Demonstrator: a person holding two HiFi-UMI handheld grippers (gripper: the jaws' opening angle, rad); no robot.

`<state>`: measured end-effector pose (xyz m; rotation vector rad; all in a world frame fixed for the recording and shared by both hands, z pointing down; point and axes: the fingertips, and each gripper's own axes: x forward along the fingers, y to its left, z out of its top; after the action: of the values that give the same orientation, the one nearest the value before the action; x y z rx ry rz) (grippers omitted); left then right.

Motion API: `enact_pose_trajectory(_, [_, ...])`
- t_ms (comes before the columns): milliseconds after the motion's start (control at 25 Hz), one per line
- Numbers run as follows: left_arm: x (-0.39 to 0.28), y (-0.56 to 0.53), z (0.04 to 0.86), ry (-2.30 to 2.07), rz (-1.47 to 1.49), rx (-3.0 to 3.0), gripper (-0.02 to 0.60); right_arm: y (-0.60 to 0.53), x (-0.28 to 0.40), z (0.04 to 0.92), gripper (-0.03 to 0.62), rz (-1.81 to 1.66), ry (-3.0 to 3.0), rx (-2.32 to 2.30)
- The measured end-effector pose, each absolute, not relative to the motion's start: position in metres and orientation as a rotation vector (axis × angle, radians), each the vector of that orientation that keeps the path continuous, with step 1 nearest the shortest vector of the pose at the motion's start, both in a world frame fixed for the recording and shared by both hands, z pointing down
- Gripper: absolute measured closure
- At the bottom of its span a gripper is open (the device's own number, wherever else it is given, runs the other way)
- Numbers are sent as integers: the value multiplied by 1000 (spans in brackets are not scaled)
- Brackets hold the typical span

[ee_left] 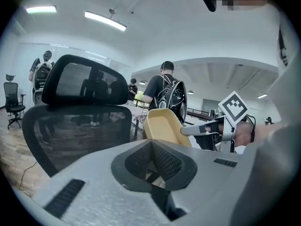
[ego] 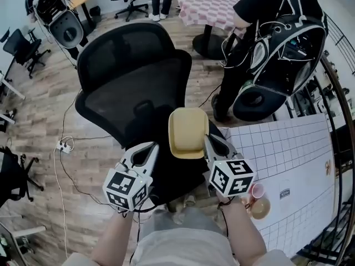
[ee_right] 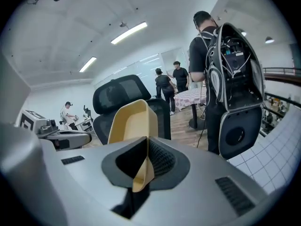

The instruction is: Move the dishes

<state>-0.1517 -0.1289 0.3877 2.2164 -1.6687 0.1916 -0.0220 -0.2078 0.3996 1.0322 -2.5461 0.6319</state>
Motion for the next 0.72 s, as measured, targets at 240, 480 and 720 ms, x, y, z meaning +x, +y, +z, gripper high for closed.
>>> enact_pose_trajectory(240, [-148, -111, 342, -1723, 163, 2283, 568, -192, -17, 342, 565, 613, -2657, 1033])
enact_pose_trajectory(480, [-154, -98, 304, -1805, 162, 2363, 568, -177, -21, 278, 565, 574, -2806, 1050])
enact_pose_trajectory(720, [-137, -77, 245, -1894, 144, 2516, 568, -150, -13, 222, 565, 449, -2926, 1028])
